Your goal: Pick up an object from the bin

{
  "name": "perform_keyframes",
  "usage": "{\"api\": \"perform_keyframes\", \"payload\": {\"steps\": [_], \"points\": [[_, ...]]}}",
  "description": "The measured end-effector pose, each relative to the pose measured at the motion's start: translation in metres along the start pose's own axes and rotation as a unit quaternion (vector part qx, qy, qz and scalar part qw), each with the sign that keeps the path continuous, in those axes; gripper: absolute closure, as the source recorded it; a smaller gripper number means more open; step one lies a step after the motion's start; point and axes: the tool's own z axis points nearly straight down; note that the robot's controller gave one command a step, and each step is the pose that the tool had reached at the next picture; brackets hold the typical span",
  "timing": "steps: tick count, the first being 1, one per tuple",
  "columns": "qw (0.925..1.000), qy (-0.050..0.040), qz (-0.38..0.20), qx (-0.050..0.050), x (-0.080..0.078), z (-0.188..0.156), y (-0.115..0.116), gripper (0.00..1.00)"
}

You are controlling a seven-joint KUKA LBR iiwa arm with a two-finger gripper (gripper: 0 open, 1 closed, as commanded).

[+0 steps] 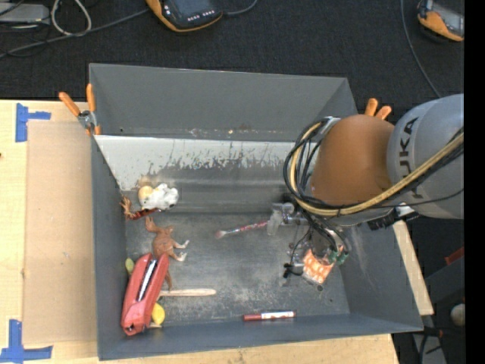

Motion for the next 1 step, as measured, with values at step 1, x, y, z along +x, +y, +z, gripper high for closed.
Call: {"api": "perform_keyframes", "payload": {"steps": [1], "points": [[1.0000, -0.0036, 0.000, 0.000, -0.0018, -0.0039, 0.0000, 0.00]]}}
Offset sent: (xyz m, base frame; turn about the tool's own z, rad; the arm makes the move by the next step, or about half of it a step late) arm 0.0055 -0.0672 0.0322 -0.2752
